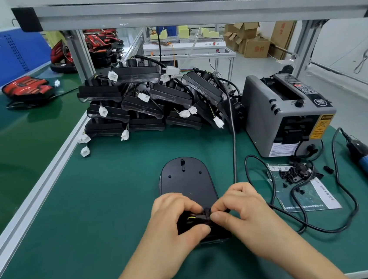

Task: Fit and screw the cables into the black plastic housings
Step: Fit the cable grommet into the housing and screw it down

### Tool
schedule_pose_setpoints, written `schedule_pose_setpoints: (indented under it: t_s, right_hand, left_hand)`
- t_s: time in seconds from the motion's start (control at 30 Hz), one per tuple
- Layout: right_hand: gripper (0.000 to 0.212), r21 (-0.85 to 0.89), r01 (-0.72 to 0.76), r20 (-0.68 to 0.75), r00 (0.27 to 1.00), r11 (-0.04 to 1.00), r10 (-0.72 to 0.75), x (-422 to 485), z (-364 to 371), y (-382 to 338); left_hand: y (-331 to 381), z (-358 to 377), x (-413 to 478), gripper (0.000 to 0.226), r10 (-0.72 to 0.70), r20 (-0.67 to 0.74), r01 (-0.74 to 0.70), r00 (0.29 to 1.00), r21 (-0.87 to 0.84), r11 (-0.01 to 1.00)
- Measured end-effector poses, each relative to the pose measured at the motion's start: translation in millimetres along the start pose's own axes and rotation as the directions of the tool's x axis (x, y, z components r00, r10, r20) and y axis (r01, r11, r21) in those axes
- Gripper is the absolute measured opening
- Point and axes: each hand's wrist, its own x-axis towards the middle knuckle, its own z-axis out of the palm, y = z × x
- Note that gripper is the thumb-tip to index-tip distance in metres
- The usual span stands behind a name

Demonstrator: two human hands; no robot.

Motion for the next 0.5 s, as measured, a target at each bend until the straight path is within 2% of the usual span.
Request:
schedule_pose_setpoints:
  t_s: [0.2, 0.4, 0.5]
  right_hand:
    - [0.023, 0.016, -0.07, 0.082, 0.994, 0.997, 0.069, -3.4, -4.8, -5.9]
    - [0.014, 0.01, -0.116, 0.11, 0.987, 0.993, 0.114, -4.2, -5.6, -8.4]
    - [0.018, 0.012, -0.121, 0.119, 0.986, 0.993, 0.119, -3.2, -4.8, -6.7]
  left_hand:
    - [-5.9, 6.3, 0.2, 0.021, 0.084, -0.069, -0.077, 0.994, 0.104, 0.992]
    - [-7.5, 5.8, 1.0, 0.021, 0.08, -0.07, -0.073, 0.994, 0.087, 0.994]
    - [-7.8, 5.1, 0.4, 0.021, 0.082, -0.063, -0.077, 0.995, 0.084, 0.993]
